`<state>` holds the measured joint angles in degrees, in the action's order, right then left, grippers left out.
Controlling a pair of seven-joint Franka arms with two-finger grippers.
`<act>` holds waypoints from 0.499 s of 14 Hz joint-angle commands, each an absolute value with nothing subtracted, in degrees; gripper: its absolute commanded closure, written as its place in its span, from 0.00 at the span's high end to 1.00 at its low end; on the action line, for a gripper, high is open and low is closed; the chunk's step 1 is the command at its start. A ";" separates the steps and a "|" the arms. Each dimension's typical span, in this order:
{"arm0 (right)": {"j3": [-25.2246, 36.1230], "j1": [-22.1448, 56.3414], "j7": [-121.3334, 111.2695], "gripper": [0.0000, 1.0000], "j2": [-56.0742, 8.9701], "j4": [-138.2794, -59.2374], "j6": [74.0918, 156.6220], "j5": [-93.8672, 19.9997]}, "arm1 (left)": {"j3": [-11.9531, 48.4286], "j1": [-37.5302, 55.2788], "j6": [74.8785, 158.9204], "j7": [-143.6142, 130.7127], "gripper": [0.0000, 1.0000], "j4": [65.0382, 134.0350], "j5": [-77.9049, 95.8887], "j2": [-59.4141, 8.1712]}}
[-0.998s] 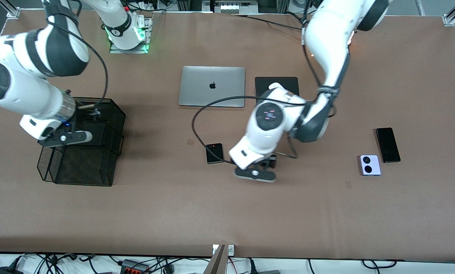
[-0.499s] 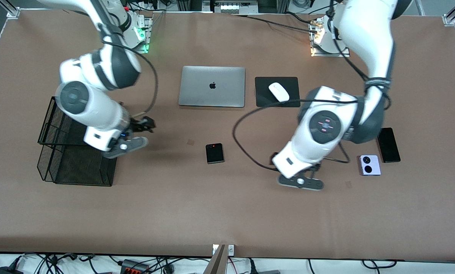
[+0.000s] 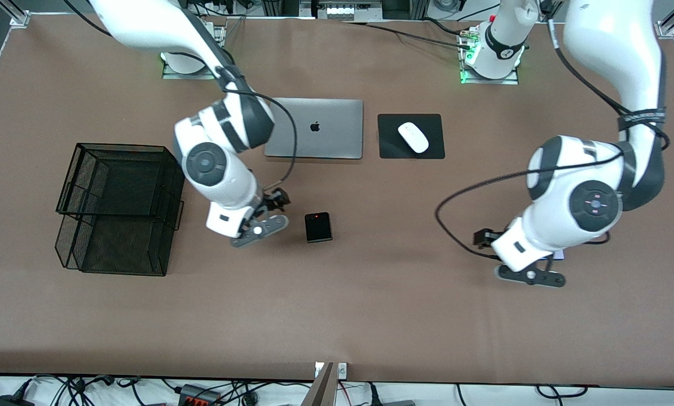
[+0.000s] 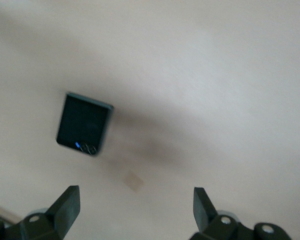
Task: Place phones with both arms
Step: 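Grasp the black flip phone with the right gripper while the left gripper withdraws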
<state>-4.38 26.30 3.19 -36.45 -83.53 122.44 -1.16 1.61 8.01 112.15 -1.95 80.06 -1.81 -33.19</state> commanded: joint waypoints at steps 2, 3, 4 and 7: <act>-3.96 30.40 6.41 1.00 -42.26 -81.21 129.80 -1.67 | 3.43 2.91 118.91 0.88 1.00 92.01 -0.88 -28.21; -3.96 31.37 8.33 1.00 -43.58 -80.69 130.86 -1.67 | 3.69 0.46 119.70 0.88 1.00 93.24 -0.88 -28.56; -3.87 32.42 10.35 1.00 -44.99 -79.90 131.22 -1.58 | 3.87 -0.87 121.80 0.88 1.00 95.69 -0.88 -28.22; -3.69 34.45 16.33 1.00 -47.98 -77.70 131.13 -0.88 | 3.87 -3.07 131.01 3.15 1.00 103.43 -1.05 -26.81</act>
